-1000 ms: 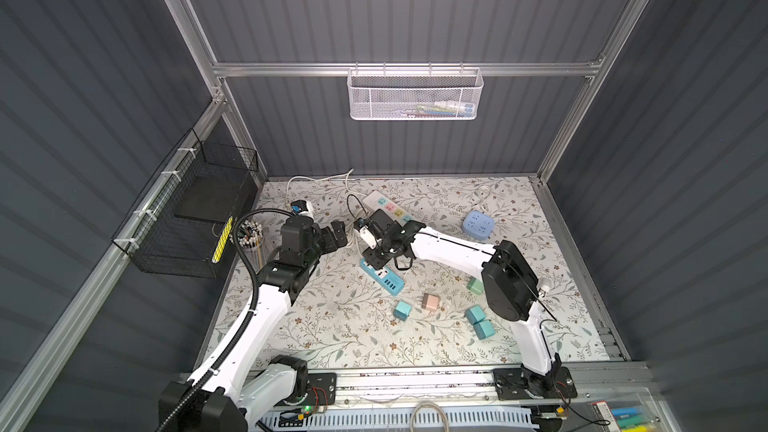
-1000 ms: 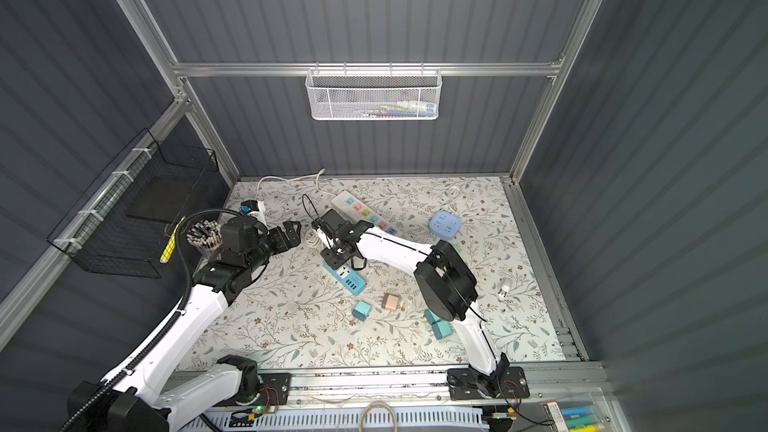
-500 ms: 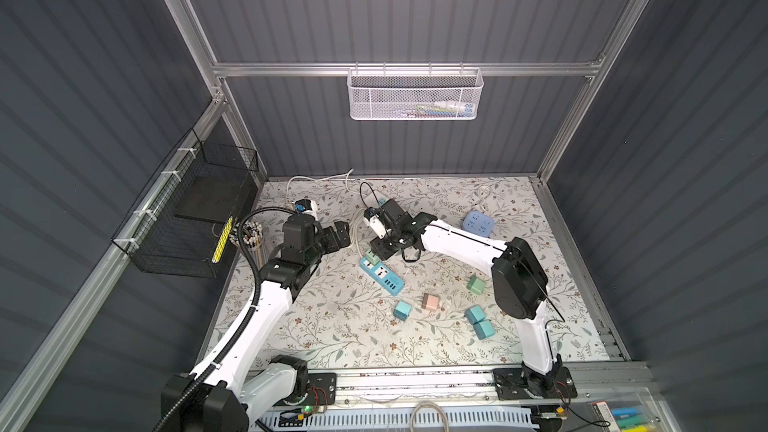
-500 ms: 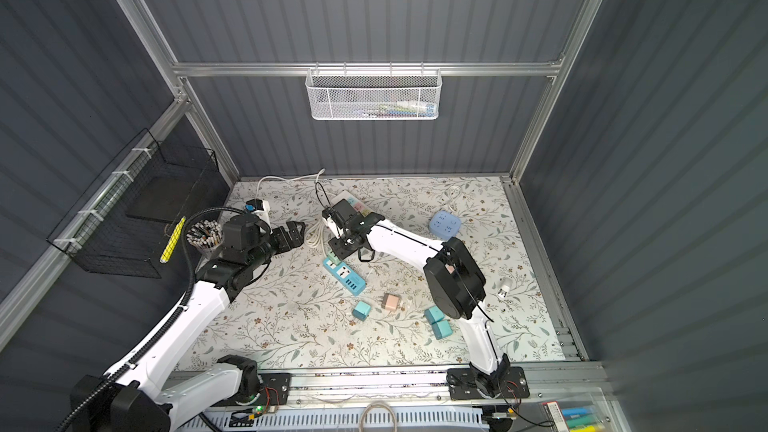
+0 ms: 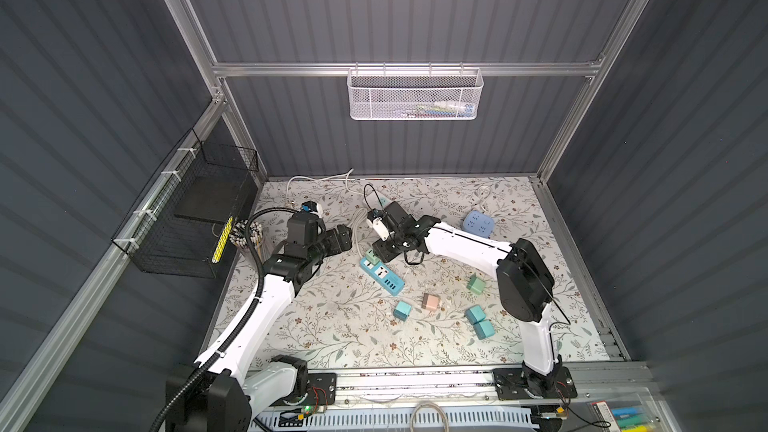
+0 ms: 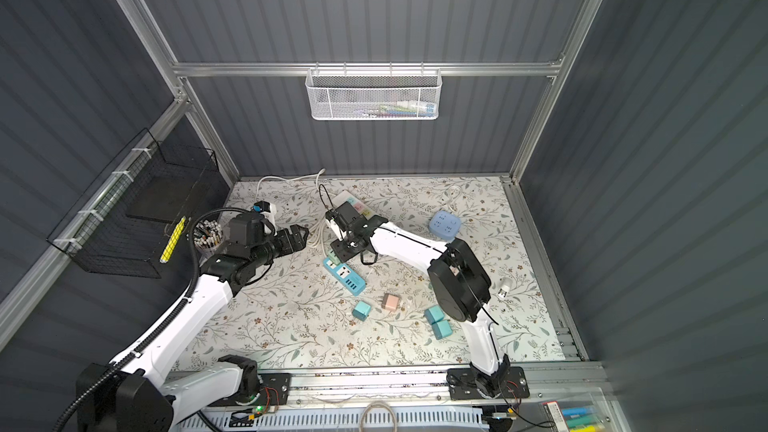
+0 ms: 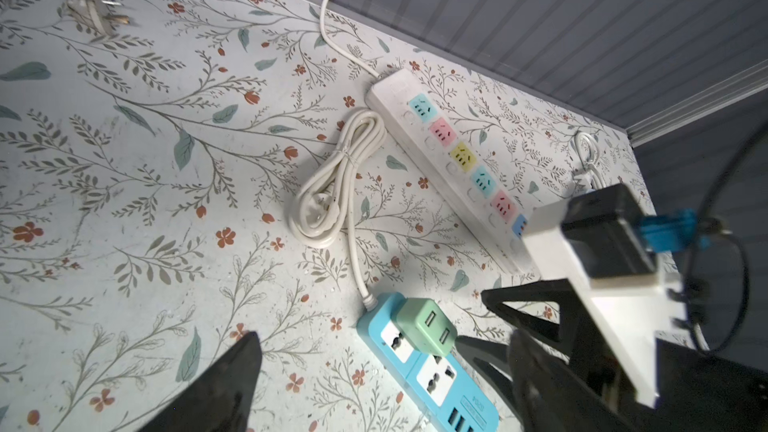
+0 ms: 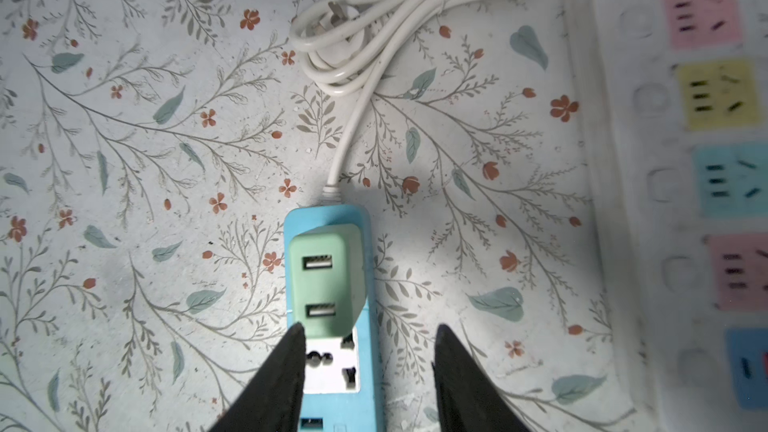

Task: Insert the plug
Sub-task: 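Press the charger into the socket and open the right gripper, then grasp the teal charger with the left gripper while the right gripper withdraws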

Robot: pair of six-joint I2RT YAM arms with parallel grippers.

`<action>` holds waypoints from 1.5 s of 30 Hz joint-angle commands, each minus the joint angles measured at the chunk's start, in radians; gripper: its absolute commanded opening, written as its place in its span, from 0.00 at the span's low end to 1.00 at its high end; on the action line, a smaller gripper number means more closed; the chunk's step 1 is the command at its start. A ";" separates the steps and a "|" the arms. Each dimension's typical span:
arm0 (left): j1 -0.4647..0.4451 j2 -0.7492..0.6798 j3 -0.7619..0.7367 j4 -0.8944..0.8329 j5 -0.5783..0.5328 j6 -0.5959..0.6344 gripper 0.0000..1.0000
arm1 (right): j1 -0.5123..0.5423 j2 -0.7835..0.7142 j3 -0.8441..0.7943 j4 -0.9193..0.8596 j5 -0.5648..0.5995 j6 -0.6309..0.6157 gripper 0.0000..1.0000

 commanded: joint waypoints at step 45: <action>-0.865 0.682 0.194 -0.331 -0.330 -0.171 0.46 | -0.281 -0.801 -0.874 0.263 0.086 0.246 0.57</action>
